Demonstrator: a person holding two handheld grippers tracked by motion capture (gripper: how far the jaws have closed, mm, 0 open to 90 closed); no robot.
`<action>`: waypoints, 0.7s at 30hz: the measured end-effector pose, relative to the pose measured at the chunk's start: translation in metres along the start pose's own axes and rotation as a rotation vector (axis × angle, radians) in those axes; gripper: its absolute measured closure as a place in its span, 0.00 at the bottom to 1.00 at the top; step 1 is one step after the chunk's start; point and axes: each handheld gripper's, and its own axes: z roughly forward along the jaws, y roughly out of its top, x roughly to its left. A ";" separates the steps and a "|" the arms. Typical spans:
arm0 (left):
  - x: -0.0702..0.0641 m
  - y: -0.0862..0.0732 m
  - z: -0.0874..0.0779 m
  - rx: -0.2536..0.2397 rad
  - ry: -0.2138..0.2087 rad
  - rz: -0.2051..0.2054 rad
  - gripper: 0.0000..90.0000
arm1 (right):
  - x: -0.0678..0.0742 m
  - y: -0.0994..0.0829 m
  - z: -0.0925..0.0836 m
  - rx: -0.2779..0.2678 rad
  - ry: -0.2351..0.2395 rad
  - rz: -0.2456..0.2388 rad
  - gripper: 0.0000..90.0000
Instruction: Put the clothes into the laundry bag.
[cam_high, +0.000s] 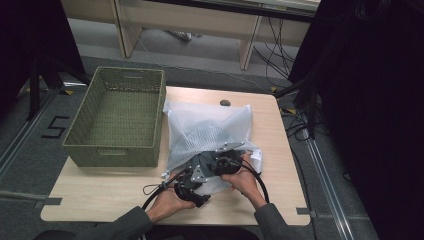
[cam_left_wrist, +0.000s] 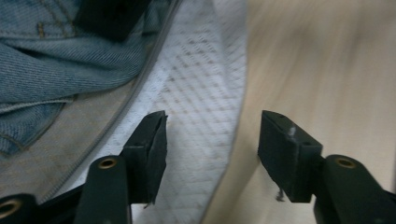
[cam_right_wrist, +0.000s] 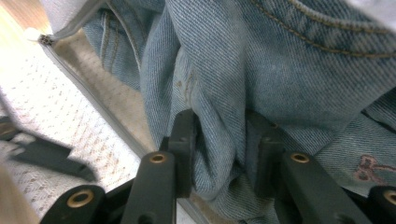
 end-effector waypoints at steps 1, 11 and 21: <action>0.002 0.001 0.001 -0.004 0.006 0.011 0.57 | 0.000 0.000 -0.001 0.005 0.010 0.000 0.76; 0.002 -0.003 -0.004 -0.012 -0.007 -0.015 0.99 | 0.005 -0.001 -0.005 0.005 -0.007 -0.031 0.82; 0.000 -0.009 -0.011 0.004 -0.047 0.031 0.99 | 0.008 0.014 0.007 0.004 -0.125 -0.092 0.89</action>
